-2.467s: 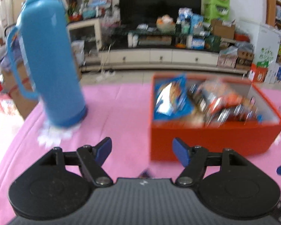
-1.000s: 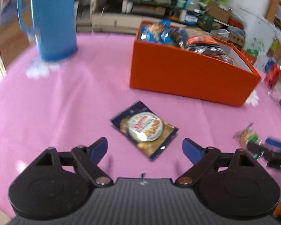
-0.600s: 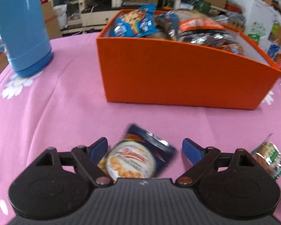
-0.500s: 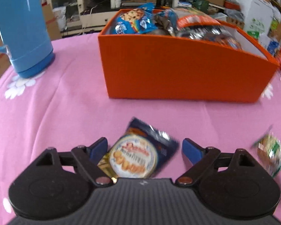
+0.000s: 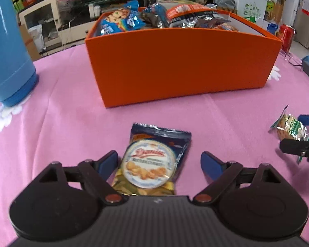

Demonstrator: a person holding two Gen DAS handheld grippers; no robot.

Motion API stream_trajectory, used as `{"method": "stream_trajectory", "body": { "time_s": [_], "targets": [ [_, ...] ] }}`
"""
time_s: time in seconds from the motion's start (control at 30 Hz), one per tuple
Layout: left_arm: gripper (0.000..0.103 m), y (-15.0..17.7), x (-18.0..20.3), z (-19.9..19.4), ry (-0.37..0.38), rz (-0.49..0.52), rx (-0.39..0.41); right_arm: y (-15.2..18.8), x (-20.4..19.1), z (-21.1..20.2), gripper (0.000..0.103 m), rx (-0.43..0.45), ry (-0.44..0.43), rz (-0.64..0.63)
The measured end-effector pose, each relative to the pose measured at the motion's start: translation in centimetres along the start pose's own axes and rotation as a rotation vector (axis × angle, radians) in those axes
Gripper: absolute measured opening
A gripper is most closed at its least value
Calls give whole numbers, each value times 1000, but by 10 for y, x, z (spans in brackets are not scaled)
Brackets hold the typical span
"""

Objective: Organize snacks
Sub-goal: 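Grasp green-wrapped cake with right gripper while left grasps Danisa cookie packet, then carry the cake and Danisa packet up over the orange box, then open both grippers to drop the packets into the orange box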

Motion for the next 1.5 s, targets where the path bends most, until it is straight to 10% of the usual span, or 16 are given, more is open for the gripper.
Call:
{"method": "stream_trajectory", "body": {
  "time_s": [0.13,0.2,0.6,0.87,1.13,1.5],
  "targets": [
    [69,2,0,-5,34,-10,10,4,-13,7,79,0,75,-121],
    [55,1,1,-11,41,-15,12,4,-15,1,31,14,68,-125],
    [51,-11,11,-70,145,-171,97,-20,-8,-51,32,134,-76,53],
    [51,-119,16,-98,154,-166,274,-107,-6,-74,32,304,-42,-4],
    [51,-224,48,-17,179,-152,252,-188,4,4,32,355,-39,40],
    [73,-226,60,38,117,-53,197,-174,3,73,47,260,-44,15]
  ]
}}
Point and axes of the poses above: each gripper's, at about its wrist camera, not at the fingertips, and z roughly the way its jaws point, x to its right, y to its underside, the point moved 7 cm from there along z, roughly the way its jaws point
